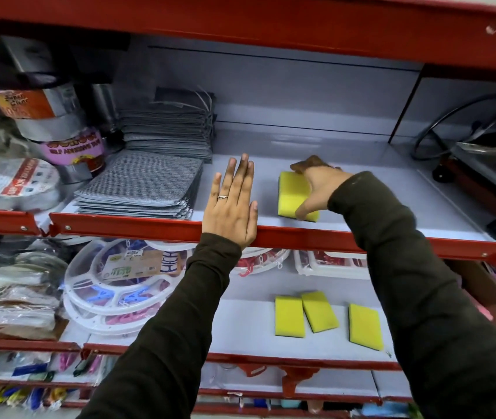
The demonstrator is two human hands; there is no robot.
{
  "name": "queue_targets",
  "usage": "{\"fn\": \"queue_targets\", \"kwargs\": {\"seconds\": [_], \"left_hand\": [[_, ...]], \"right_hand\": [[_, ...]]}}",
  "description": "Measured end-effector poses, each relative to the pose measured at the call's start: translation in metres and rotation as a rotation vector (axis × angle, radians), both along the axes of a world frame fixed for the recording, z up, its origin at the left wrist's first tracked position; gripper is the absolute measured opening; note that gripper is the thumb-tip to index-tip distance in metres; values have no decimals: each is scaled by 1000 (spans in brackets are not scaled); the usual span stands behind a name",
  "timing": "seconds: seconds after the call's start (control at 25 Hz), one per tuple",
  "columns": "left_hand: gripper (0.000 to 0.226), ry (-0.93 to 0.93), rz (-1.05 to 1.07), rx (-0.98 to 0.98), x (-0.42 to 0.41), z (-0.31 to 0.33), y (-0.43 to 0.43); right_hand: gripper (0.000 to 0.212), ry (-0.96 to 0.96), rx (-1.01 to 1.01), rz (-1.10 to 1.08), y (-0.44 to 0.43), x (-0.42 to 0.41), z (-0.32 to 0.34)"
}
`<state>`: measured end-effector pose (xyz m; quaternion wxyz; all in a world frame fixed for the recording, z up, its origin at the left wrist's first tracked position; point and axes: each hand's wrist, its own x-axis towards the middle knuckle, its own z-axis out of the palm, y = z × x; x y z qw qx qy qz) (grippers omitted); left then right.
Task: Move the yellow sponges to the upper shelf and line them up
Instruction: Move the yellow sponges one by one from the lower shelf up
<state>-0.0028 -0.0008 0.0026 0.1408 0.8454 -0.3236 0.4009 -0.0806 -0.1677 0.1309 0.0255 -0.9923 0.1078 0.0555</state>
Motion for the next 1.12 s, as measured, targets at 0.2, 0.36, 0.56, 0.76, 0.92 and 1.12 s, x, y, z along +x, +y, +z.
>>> {"fn": "queue_targets", "kwargs": {"seconds": [0.2,0.36,0.56,0.76,0.92,1.12], "left_hand": [[73,4,8,7,-1,0,0],[73,14,6,17,-2,0,0],[71,14,12,24,-4,0,-2],[71,16,8,12,-4,-1,-2],[72,-6,12,2,-3,-1,-2],[71,-17,2,1,0,-4,-4]], "right_hand": [[106,130,90,79,3,35,-34],[104,42,169,72,-2,18,-23],[73,-175,314,115,8,-52,-4],[61,148,504,62,19,-82,-58],[94,425,332,-56,9,-61,-154],[119,499,93,-60,-5,-48,-267]]}}
